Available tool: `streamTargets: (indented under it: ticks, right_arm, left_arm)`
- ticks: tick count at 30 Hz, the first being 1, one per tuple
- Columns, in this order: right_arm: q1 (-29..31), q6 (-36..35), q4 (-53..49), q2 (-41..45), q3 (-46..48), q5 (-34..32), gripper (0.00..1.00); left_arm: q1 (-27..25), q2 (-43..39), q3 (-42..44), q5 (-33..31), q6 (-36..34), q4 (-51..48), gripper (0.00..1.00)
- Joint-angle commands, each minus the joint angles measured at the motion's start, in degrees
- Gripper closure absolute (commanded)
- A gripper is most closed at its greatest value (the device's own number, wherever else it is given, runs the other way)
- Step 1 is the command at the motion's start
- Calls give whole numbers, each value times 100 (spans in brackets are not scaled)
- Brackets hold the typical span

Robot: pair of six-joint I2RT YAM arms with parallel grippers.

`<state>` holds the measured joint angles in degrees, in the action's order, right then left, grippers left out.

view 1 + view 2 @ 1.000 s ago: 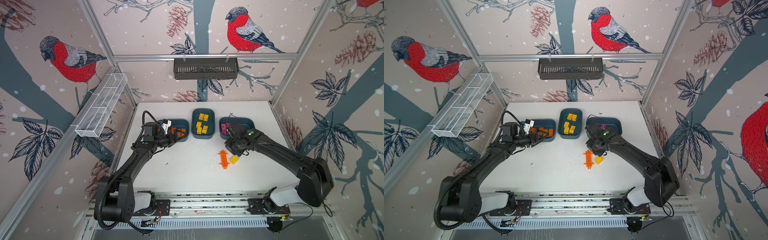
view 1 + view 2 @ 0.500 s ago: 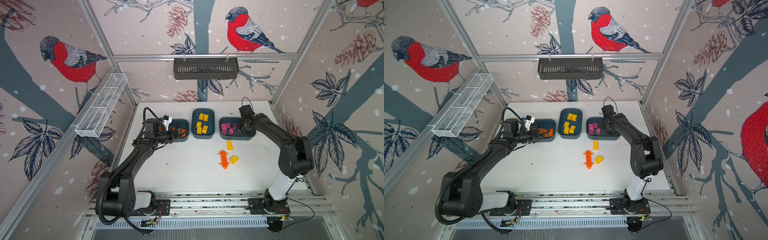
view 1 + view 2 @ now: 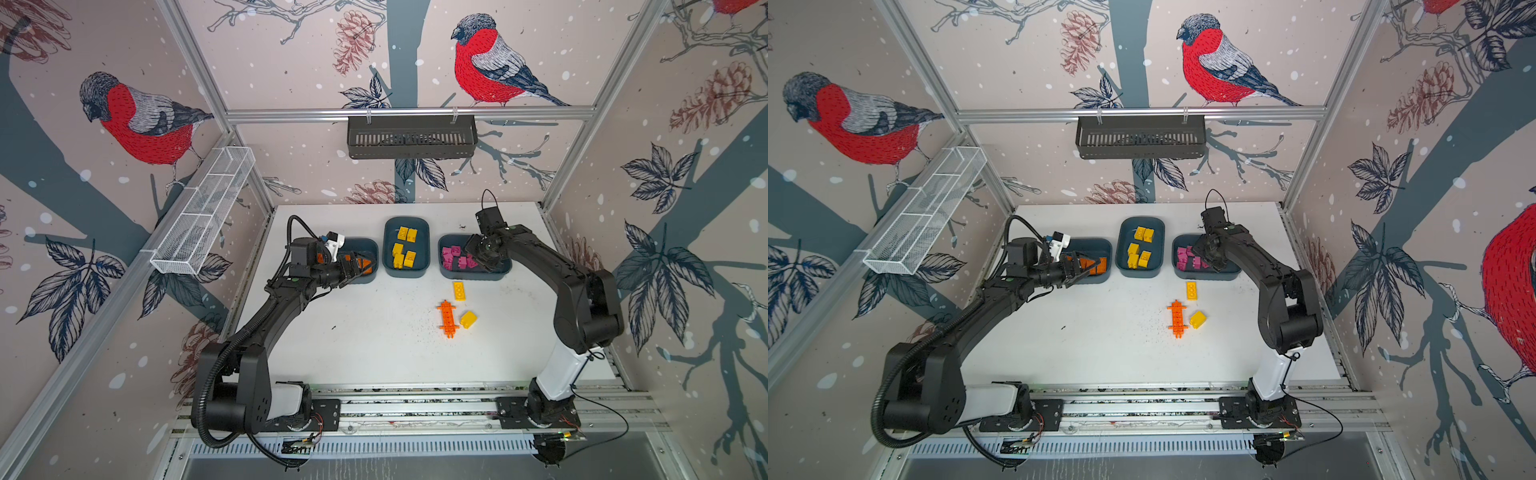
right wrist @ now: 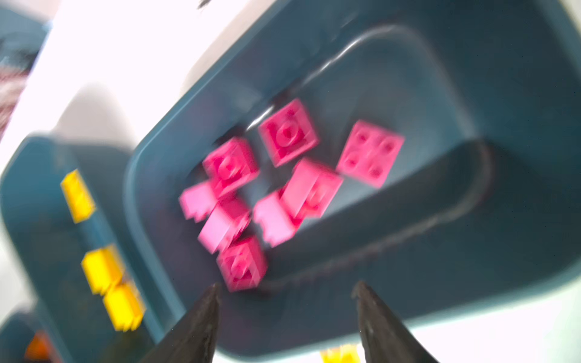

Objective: Sort the legos into containers by color
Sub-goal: 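Carry the magenta brick to the magenta bin and release it, then lower the right gripper onto the orange plate and grasp it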

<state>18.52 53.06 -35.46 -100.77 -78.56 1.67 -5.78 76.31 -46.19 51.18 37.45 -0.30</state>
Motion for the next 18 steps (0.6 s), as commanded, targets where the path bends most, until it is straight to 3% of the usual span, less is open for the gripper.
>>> streamTargets:
  ticks: [1, 7, 13, 18]
  right_arm:
    - [444, -579, -382, 394, 187, 101, 30]
    - [1502, -1371, -681, 926, 805, -359, 30]
    - [2389, -1257, -559, 991, 1451, -490, 35]
    - [2720, -1076, -317, 790, 1746, -578, 42]
  left_arm:
    - [-2, 32, -16, 89, -49, 262, 7]
    - [-6, 136, -26, 133, -113, 285, 7]
    - [-2, 169, -40, 147, -178, 215, 7]
    - [-2, 105, 14, 123, -188, 175, 7]
